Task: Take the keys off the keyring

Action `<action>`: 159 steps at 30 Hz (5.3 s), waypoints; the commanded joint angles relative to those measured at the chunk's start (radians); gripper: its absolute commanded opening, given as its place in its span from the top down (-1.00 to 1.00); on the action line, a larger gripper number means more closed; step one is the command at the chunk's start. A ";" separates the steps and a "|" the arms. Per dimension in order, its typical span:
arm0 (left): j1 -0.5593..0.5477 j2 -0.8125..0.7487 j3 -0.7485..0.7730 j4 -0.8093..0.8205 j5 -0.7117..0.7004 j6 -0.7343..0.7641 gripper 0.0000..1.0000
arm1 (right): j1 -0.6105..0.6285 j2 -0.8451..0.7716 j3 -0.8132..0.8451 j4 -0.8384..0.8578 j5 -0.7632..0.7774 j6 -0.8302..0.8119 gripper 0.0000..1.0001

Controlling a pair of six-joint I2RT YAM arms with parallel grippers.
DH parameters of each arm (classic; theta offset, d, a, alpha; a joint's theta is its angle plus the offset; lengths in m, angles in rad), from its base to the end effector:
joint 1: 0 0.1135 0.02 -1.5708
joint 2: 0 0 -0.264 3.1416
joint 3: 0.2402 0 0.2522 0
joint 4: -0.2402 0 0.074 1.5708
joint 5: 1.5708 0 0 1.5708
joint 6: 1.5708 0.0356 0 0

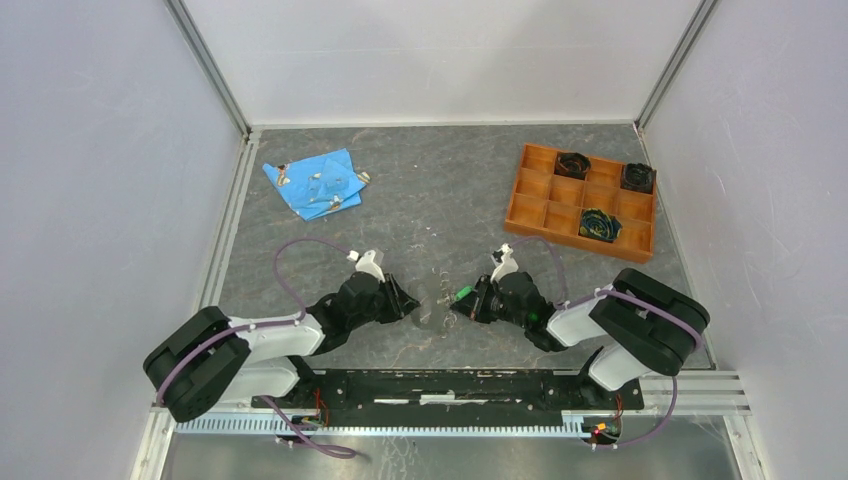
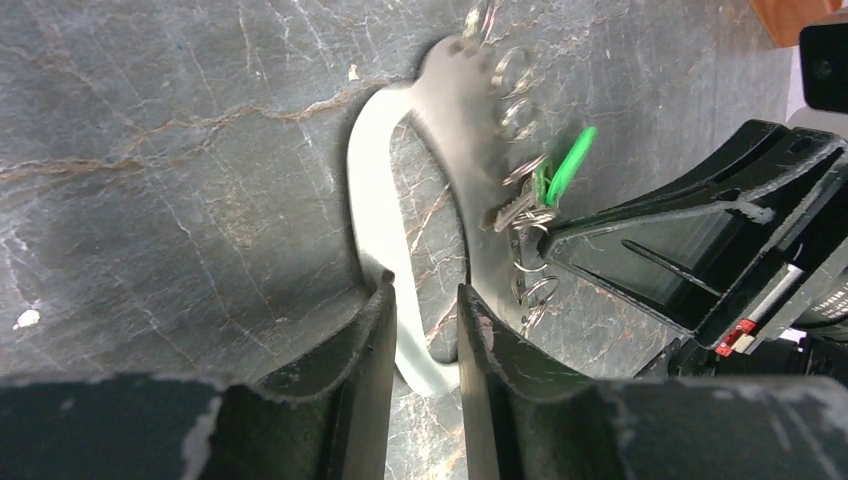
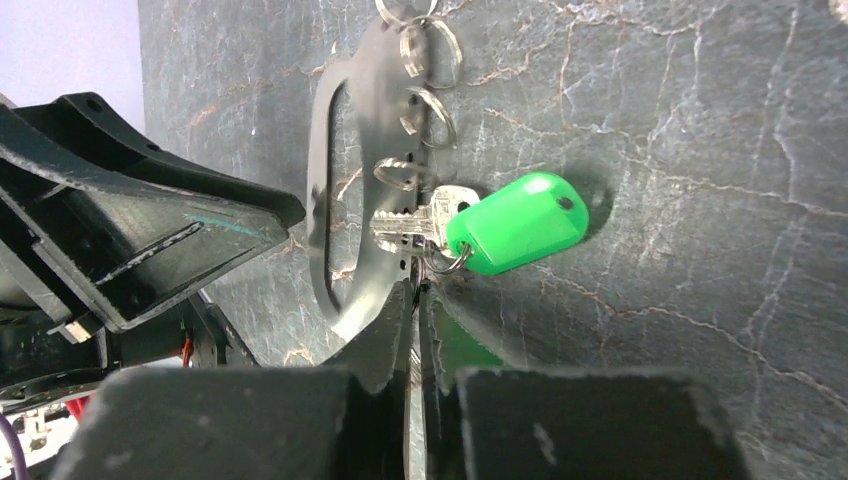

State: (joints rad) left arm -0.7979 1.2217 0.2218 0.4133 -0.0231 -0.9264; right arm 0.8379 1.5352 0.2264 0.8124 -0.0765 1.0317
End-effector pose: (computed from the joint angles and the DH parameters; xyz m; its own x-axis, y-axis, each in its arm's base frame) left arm 0.1429 -0.1453 0.1272 -0.7936 -0.3310 -0.5105 0.1129 0.7444 -0.6581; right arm 0.1507 0.1715 0.1041 -0.8381 0.3479 -0.4202 -0.1301 0.6206 0.7733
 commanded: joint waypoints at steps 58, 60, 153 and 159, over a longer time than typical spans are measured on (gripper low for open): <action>0.062 -0.289 -0.225 0.769 -0.045 -0.132 -0.57 | 0.083 -0.271 0.487 -0.129 0.352 0.292 0.99; 0.062 -0.263 -0.205 0.828 -0.074 -0.106 -0.62 | 0.086 -0.259 0.515 -0.127 0.362 0.310 1.00; 0.353 -0.298 0.476 -0.391 0.891 0.076 0.96 | 0.005 -0.827 0.085 -0.378 -0.392 -0.447 -0.55; 0.353 -0.254 0.464 -0.350 0.891 0.064 0.96 | -0.037 -0.782 0.034 -0.234 -0.496 -0.290 -0.34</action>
State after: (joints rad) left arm -0.4500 0.9539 0.6518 0.0216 0.8173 -0.8993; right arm 0.8066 0.7414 0.2684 0.4145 -0.4374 0.6174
